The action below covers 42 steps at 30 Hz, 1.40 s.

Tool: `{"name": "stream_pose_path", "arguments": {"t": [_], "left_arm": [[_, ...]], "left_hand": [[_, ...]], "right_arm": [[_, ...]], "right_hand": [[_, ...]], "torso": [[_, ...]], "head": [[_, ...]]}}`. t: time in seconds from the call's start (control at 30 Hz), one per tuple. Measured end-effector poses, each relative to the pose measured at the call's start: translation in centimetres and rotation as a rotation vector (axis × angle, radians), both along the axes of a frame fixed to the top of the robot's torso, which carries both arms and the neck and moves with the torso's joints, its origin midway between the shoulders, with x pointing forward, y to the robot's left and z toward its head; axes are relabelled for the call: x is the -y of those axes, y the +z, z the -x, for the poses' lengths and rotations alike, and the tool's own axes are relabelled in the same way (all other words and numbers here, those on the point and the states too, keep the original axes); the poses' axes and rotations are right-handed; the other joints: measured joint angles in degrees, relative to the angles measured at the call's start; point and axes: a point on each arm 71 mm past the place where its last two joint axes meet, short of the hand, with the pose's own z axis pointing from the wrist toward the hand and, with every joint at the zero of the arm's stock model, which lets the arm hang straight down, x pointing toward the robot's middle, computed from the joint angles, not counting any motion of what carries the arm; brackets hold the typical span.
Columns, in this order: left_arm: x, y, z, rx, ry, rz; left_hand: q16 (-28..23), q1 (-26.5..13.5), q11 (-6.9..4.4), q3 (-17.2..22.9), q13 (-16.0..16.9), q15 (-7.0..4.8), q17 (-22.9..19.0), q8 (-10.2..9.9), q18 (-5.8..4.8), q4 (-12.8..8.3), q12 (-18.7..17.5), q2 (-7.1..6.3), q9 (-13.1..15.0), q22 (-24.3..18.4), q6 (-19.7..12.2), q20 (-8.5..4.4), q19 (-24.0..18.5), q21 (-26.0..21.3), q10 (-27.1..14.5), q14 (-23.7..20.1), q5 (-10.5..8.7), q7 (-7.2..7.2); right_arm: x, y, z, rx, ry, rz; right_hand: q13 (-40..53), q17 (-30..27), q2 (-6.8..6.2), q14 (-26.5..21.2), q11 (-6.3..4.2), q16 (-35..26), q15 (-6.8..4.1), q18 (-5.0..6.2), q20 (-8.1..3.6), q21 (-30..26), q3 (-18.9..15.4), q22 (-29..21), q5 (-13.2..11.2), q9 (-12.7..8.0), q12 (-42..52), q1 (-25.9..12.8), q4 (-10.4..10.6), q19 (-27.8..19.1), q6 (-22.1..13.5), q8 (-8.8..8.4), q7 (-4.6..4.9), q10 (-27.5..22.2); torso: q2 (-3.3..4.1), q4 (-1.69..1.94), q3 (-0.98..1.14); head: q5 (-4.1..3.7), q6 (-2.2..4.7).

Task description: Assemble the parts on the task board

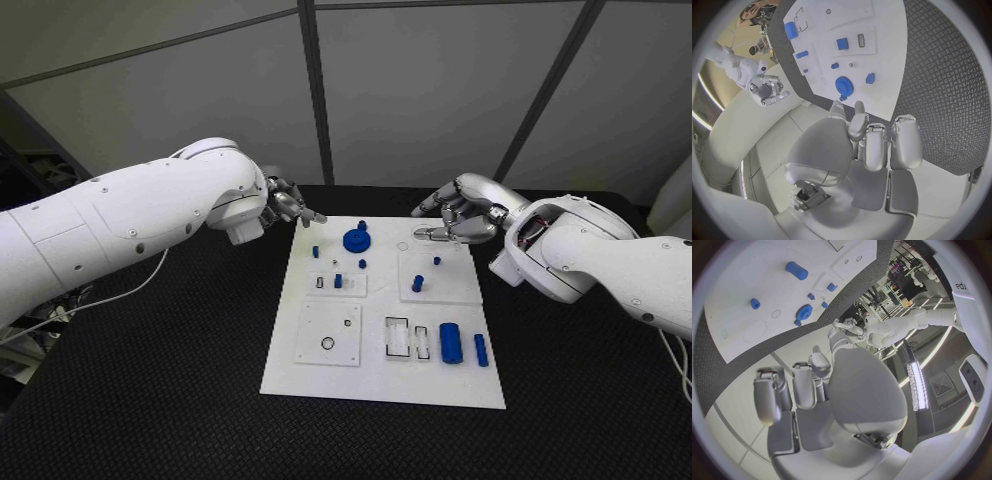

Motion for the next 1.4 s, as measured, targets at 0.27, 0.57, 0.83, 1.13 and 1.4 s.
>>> {"name": "stream_pose_path", "arguments": {"t": [0.27, 0.57, 0.83, 1.13, 1.4], "left_arm": [[-0.5, -1.2, -1.2, -0.047, -0.001, -0.053], [0.3, -2.5, -1.6, -0.081, -0.027, -0.103], [0.7, -3.1, -1.8, -0.094, -0.044, -0.126], [1.0, -3.9, -1.8, -0.116, -0.061, -0.143], [1.4, -4.4, -1.7, -0.132, -0.078, -0.15]], "left_hand": [[1.16, -1.45, 0.42, -0.87, -0.04, 0.2, 0.0, -0.85, 1.37, 0.87, 1.72, 0.98, -1.68, 0.38, 0.56, 0.18, 0.83, 0.73, 0.42, 0.2, -4.03, 0.51], [1.57, -3.56, 0.42, -1.93, -0.03, 0.2, 0.0, -1.16, 1.37, 0.82, 2.13, 0.98, -2.71, 0.37, 1.35, 0.19, 1.24, 0.95, 0.43, 0.2, -7.79, 0.49], [1.8, -3.56, 0.42, -1.93, -0.03, 0.2, 0.0, -1.15, 1.37, 0.82, 2.12, 0.98, -2.82, 0.37, 1.35, 0.18, 1.23, 1.22, 0.43, 0.2, -7.79, 0.49], [2.24, -3.21, 0.42, -1.82, -0.02, 0.21, 0.0, -1.38, 1.36, 0.71, 2.12, 1.33, -3.08, 0.37, 1.35, 0.18, 1.23, 1.22, 0.43, 0.2, -7.32, 0.49], [2.24, -3.02, 0.41, -1.76, -0.02, 0.2, 0.0, -1.38, 1.36, 0.65, 2.12, 1.52, -3.15, 0.36, 1.34, 0.18, 1.23, 1.22, 0.43, 0.2, -7.1, 0.49]], "right_arm": [[-0.1, 0.0, 0.1, -0.001, 0.002, 0.0], [-0.3, 0.0, 0.1, -0.002, 0.005, 0.0], [-0.5, 0.0, 0.1, -0.004, 0.009, -0.001], [-0.7, 0.0, 0.1, -0.006, 0.012, 0.0], [-0.8, 0.0, 0.1, -0.008, 0.015, 0.0]], "right_hand": [[0.0, 0.0, 0.0, 0.0, 0.0, 0.0, 0.0, 0.0, 0.0, 0.0, 0.0, 0.0, 0.0, 0.0, 0.0, 0.0, 0.0, 0.0, 0.0, 0.0, 0.0, 0.0], [0.0, 0.0, 0.0, 0.0, 0.0, 0.01, 0.0, 0.0, 0.0, 0.0, 0.0, 0.0, 0.0, 0.01, 0.0, 0.0, 0.0, 0.0, 0.0, 0.0, 0.0, 0.0], [-0.05, 0.01, 0.0, 0.0, -0.22, 0.01, 0.0, 0.0, 0.0, 0.0, 0.0, 0.0, 0.0, 0.01, 0.0, 0.0, 0.0, 0.0, 0.0, 0.0, 0.0, -0.21], [-0.05, 0.01, 0.0, 0.0, -0.21, 0.01, 0.0, 0.0, 0.0, 0.0, 0.0, 0.0, 0.0, 0.01, 0.0, 0.0, -0.01, 0.0, 0.0, 0.0, 0.0, -0.21], [-0.05, 0.01, 0.01, 0.0, -0.21, 0.02, 0.0, 0.0, 0.0, 0.0, 0.0, 0.0, 0.0, 0.01, 0.0, 0.0, -0.01, 0.0, 0.0, 0.0, 0.0, -0.21]], "torso": [[0.24, 0.01, -0.07], [0.36, 0.1, -0.11], [0.36, 0.29, -0.12], [0.36, 0.43, -0.14], [0.4, 0.57, -0.19]], "head": [[-0.1, -0.08], [-0.07, -0.05], [-0.18, -0.05], [-0.32, 0.14], [-0.49, 0.22]]}}
